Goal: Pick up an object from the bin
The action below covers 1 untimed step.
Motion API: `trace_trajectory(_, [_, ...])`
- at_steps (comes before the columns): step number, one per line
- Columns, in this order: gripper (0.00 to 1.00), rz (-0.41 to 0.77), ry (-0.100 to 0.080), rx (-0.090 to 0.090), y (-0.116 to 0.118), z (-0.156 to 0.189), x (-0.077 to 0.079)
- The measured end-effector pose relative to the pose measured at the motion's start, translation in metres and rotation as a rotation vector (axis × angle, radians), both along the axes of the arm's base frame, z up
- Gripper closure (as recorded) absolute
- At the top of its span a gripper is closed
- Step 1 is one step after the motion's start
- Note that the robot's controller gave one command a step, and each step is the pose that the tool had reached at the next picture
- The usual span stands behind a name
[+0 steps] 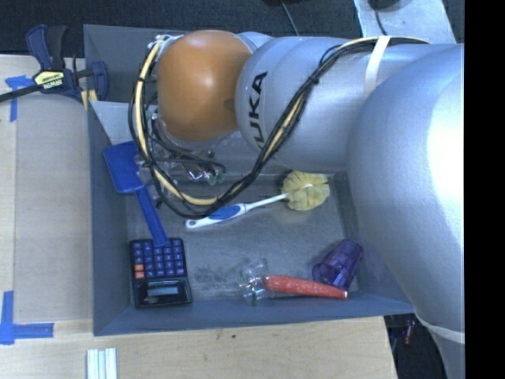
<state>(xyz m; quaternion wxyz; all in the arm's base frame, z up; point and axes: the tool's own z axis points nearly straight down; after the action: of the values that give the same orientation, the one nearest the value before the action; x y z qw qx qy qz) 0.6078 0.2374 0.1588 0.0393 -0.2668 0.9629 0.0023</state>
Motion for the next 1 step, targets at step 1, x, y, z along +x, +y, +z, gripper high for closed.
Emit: trace_trajectory(1, [1.00, 0.021, -0.006, 0.000, -0.0012, -0.0159, -0.0063])
